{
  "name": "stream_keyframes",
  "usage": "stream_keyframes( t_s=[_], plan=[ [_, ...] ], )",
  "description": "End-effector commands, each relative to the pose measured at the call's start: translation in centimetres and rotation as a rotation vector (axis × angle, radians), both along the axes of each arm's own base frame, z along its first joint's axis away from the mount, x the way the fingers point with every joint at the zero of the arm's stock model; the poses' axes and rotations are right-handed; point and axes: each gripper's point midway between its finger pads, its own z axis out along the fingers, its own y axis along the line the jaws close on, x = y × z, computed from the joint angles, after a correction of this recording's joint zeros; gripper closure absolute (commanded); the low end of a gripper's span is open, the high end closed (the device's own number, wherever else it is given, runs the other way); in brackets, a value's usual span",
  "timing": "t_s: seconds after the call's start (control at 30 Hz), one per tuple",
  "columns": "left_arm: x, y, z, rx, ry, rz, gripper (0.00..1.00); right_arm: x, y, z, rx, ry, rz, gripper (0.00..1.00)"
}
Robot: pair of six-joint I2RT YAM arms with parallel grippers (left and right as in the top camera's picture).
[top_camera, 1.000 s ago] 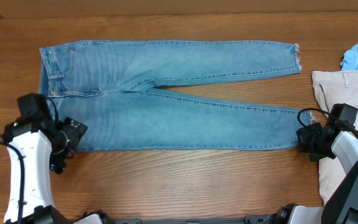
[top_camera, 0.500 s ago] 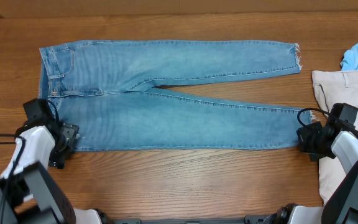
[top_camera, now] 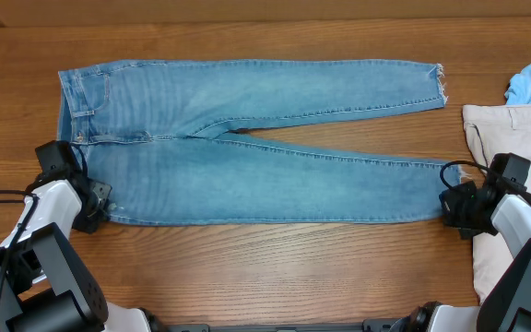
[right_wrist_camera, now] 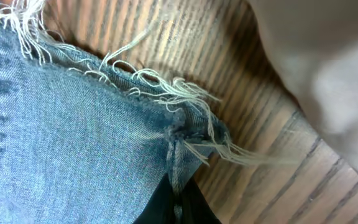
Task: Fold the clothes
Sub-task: 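Grasp the lower waistband corner and lower leg hem with both grippers, then lift the lower edge and fold it up onto the upper half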
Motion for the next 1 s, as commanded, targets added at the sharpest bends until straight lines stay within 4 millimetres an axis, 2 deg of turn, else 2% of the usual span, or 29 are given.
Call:
stream_keyframes(
  t_s=[0.0,0.1,0.23,0.3,0.33,0.43,0.5,0.57,0.63,0.7,0.8,0.9,0.97],
  plan=[
    [-2.0,-2.5,-2.0,-0.138,0.081,-0.122,0.96,1.4,-1.0,2.3,-0.030,-0.009,0.031,0.96],
    [-1.8,-4.0,-0.3,-0.217,0.069,-0.193,0.96,2.5,-1.6,5.1,-0.040,-0.010,0.067,0.96],
    [-3.1,-4.8,3.9,-0.199,0.023,-0.198,0.96,2.9,-1.7,6.2,-0.036,-0.012,0.068,0.96],
    [-4.6,-4.8,7.2,-0.133,-0.010,-0.181,0.96,2.8,-1.2,6.3,-0.011,-0.012,0.073,0.96],
    [-5.1,-4.9,8.2,-0.115,-0.022,-0.180,0.96,2.9,-1.3,6.6,-0.011,-0.010,0.073,0.96],
    [-8.0,-5.9,11.2,-0.075,-0.042,-0.184,0.96,3.8,-1.6,9.4,-0.020,-0.032,0.101,0.96],
    [-9.4,-6.1,11.5,-0.063,-0.005,-0.203,0.96,4.6,-1.2,11.0,-0.023,-0.050,0.136,0.96],
    [-10.3,-6.5,11.6,-0.072,0.027,-0.239,0.96,6.2,0.1,12.8,-0.028,-0.094,0.215,0.96],
    [-9.6,-7.2,12.1,-0.103,-0.012,-0.276,0.96,8.4,1.9,15.2,-0.058,-0.156,0.291,0.96],
    [-8.5,-6.7,13.9,-0.073,-0.054,-0.305,0.96,10.6,3.4,17.6,-0.086,-0.227,0.348,0.96],
    [-7.2,-6.1,17.4,-0.025,-0.109,-0.331,0.96,13.1,4.0,20.5,-0.106,-0.300,0.355,0.96],
    [-5.7,-5.3,18.4,-0.016,-0.122,-0.333,0.96,15.3,3.5,21.3,-0.113,-0.327,0.348,0.96],
    [-4.4,-4.8,17.8,-0.049,-0.092,-0.314,0.96,18.0,3.3,20.9,-0.117,-0.340,0.357,0.96]
  ],
)
